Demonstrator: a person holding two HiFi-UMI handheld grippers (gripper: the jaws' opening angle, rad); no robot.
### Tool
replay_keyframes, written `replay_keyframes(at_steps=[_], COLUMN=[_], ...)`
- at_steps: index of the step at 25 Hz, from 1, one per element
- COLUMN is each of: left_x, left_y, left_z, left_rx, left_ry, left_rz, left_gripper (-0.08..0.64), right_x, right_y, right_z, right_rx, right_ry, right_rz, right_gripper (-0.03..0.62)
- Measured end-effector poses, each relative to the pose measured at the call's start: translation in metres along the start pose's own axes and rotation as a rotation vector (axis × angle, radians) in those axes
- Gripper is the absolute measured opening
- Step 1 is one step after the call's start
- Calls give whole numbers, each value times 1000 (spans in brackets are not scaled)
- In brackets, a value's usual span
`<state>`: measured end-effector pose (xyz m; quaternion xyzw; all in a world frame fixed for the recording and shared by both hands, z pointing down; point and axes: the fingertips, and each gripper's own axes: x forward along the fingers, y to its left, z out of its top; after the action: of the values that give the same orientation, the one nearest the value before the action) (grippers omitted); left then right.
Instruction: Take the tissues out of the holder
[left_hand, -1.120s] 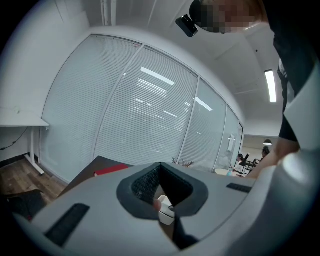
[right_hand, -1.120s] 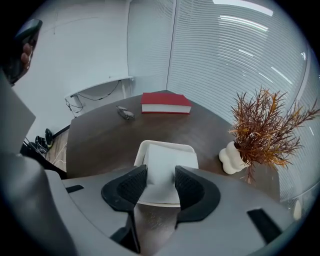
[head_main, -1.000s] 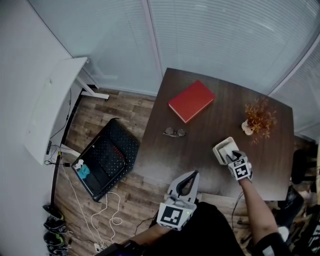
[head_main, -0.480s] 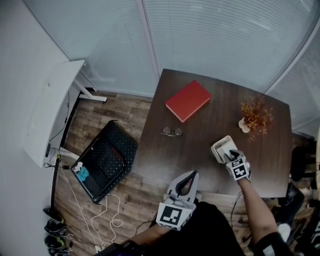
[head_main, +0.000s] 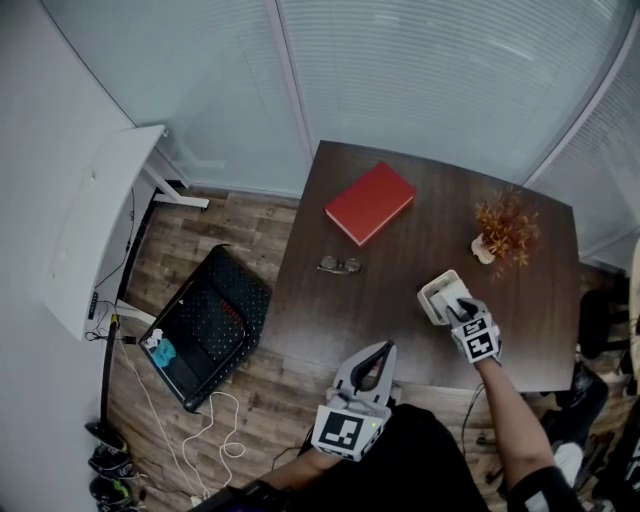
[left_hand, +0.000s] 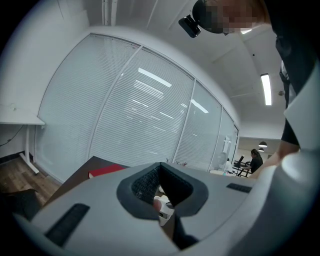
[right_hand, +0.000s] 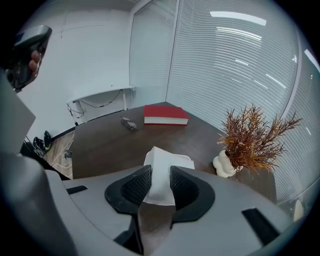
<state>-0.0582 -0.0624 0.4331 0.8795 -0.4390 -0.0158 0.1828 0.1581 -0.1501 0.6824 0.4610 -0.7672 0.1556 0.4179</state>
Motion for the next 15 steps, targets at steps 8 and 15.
replay_keyframes(at_steps=[8, 15], left_x=[1, 10], left_y=[-5, 3], left_z=[3, -2], left_rx=[-2, -18], left_ry=[3, 33], left_rz=[-34, -56], left_gripper=[-5, -5], right_x=[-14, -26], right_y=[-5, -5], right_z=[5, 12], right_rx=[36, 53], right_ry=[-27, -24], right_rz=[-41, -78], right_gripper=[129, 127])
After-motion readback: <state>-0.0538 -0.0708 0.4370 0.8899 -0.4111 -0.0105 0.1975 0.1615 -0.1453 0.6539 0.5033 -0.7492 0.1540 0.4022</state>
